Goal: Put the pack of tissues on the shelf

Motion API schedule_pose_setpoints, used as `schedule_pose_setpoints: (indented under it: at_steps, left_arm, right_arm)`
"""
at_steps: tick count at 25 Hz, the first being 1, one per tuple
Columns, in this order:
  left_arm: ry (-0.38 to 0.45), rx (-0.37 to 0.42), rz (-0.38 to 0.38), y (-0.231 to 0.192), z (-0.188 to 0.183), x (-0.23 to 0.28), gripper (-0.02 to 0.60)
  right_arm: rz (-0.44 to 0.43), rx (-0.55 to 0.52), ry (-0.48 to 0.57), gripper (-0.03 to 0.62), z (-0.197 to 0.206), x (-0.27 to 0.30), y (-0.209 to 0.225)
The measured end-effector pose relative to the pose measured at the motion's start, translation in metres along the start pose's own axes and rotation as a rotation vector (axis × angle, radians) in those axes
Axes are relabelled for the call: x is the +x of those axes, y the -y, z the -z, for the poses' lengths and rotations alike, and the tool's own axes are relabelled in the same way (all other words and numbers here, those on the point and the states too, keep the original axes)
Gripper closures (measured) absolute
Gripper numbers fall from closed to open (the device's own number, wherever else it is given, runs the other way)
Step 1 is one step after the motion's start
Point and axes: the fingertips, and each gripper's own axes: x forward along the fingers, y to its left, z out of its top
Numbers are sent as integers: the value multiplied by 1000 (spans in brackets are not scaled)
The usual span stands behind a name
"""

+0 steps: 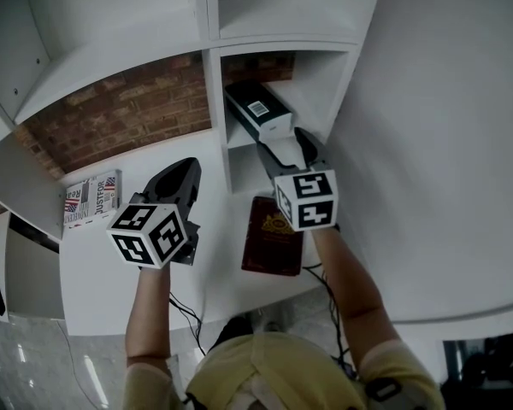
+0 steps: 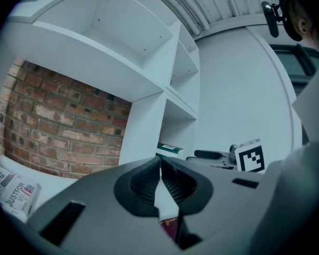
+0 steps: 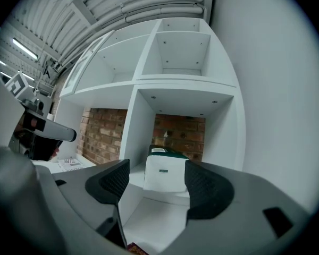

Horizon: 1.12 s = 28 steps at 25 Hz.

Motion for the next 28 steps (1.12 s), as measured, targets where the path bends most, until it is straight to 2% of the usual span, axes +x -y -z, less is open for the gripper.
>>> schedule_pose_setpoints:
  at_steps: [8,17,22,28]
  left_arm:
    - [37,-3,15,18,-5,-12,578]
    - [77,12,23,35,-9,-22,578]
    - [87,5,20,37,-8,-26,578]
    - [97,-13,17,38,-2,-31,578]
  right_arm:
    - [-49,57,48,279,-13,-40,-6]
    - [-29,86,99,444,-21,-79,-3]
    - [-40,96,105,478,-21,-92,-7]
    - [-26,182,117,536,-20,-111,-4]
